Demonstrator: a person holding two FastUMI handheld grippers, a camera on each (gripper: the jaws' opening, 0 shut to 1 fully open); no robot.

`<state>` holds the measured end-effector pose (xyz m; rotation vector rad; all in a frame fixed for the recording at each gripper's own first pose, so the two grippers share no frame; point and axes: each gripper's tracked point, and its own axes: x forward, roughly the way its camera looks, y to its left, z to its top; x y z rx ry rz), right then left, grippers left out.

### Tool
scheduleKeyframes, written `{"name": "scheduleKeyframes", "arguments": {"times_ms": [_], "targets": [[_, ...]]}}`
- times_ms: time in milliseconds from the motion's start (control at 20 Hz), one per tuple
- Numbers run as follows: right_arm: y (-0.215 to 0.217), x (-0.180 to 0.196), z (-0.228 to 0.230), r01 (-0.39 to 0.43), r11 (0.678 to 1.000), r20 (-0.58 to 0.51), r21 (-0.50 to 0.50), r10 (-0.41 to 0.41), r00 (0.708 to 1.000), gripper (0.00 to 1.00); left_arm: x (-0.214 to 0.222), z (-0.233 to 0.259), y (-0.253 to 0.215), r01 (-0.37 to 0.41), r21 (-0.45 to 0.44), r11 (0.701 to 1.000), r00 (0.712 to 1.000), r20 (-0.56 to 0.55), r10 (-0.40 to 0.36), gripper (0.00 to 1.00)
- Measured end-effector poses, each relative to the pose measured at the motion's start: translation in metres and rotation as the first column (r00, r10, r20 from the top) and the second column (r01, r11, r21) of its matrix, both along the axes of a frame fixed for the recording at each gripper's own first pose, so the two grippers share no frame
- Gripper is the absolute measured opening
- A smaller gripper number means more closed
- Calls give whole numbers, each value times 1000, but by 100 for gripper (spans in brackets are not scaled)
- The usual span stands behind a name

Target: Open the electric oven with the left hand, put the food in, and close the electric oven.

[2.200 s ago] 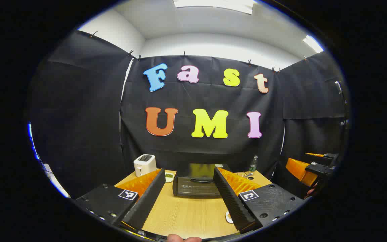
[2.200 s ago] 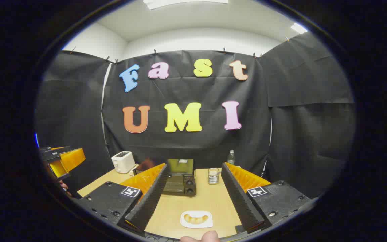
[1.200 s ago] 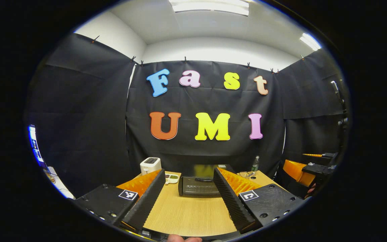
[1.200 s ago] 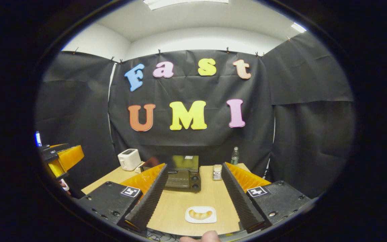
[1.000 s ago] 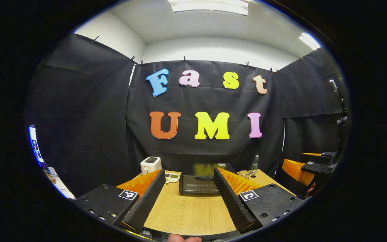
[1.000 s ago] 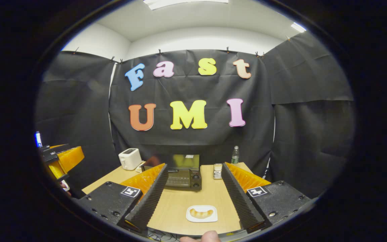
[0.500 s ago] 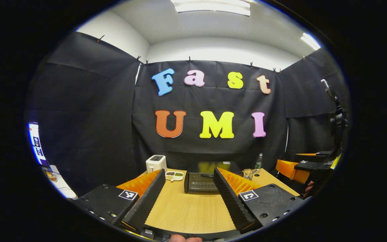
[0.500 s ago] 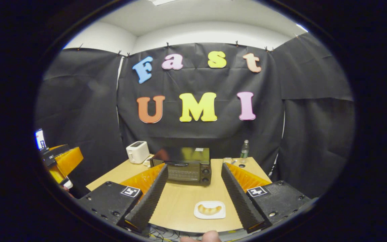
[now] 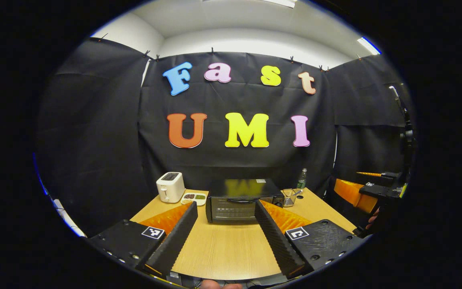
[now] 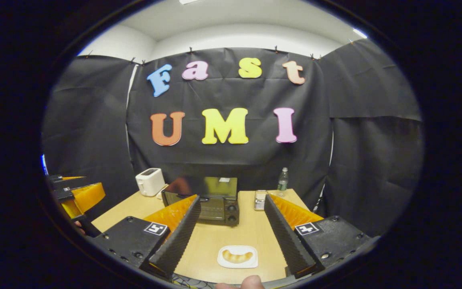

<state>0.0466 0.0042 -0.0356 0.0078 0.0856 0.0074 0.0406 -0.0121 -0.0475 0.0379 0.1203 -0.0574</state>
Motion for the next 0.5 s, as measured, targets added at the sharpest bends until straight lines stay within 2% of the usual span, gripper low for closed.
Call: {"name": "scheduleKeyframes", "arguments": {"times_ms": [300,400,500], "targets": [[-64,62,-12,99,994,-6,53,-99,995,96,105,-29,-37,26,-17,999,997,-66,-28,94],[-77,81,-31,99,992,-35,80,-96,995,96,136,-55,-52,38,-22,999,993,-108,-40,94],[-92,100,-49,106,990,-71,92,-99,993,96,165,-77,-54,25,22,999,989,-149,-21,94]]}}
